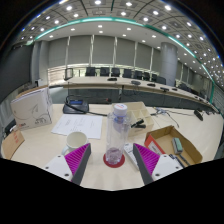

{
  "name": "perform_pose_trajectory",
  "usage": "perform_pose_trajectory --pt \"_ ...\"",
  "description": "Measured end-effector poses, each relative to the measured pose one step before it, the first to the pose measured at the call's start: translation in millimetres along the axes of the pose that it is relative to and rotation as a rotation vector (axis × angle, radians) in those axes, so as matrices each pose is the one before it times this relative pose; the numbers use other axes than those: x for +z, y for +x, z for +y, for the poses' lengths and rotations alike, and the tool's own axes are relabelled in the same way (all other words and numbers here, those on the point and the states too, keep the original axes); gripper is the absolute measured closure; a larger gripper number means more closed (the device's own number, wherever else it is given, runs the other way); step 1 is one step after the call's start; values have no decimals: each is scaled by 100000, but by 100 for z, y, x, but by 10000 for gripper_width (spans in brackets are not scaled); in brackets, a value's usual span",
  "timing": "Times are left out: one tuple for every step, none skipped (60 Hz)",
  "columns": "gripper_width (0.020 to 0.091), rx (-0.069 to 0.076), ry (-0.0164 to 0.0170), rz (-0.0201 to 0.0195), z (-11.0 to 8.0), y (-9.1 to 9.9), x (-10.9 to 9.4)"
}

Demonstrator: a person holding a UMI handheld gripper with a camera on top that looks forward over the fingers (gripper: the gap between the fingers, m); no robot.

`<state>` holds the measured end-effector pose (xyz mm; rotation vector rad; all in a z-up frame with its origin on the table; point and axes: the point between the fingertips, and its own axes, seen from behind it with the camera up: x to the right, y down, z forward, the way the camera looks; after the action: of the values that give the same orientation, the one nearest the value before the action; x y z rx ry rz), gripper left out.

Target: Pour water

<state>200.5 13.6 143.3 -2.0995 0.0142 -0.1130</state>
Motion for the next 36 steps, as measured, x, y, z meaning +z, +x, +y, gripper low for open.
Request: perform_pose_trajectory --pt "249 155 -1653 973 212 -106 -747" --pt "249 245 -1732 845 305 -38 -963" --pt "248 234 -1843 971 255 -102 -891" --pt "246 345 -1498 786 249 -165 -857" --pt "245 264 -1341 823 168 -231 -819" --pt "247 409 -954 669 197 -202 -909" --pt "247 525 -744 622 190 -206 -921" --pt "246 515 -441 391 156 -266 -928" --pt "243 350 -76 -111 105 -345 -935" --pt "245 64 -39 -372 59 -393 -708" --pt "245 139 198 -424 118 -390 -944" --pt "243 95 46 -296 257 -381 -1028" --pt "243 55 -216 -144 172 -364 -854" --pt "243 -30 -239 -42 214 -317 -806" --pt "244 -76 -184 79 184 -304 -755" --pt "243 -57 -248 192 185 -284 -764" --pt "243 -42 -303 194 227 -272 -717" --pt "244 -137 -335 122 250 -289 -704" --pt "244 -196 -262 -42 217 -305 -673" --pt "245 -125 -121 -70 203 -277 -608" --pt "244 -13 -307 -2 15 -264 -555" --pt "245 6 -230 22 264 -273 -548" --pt "244 -90 -220 -171 275 -247 -599" --pt "244 -92 -133 -354 242 -279 -471" --pt "244 -60 -25 -428 197 -295 -454" --pt "242 60 62 -365 183 -280 -421" --pt "244 75 111 -284 135 -237 -392" --pt "244 26 166 -202 125 -202 -373" --pt "244 28 91 -107 30 -230 -275" --pt "245 -10 231 71 148 -134 -359" --pt "245 3 113 229 126 -88 -310" --pt "245 45 -4 233 137 -56 -277" --pt "246 135 -111 62 166 -47 -235" --pt "245 232 -138 -52 13 -55 -98" --pt "244 329 6 -52 134 -75 -198" --pt "246 214 114 98 101 -32 -173"
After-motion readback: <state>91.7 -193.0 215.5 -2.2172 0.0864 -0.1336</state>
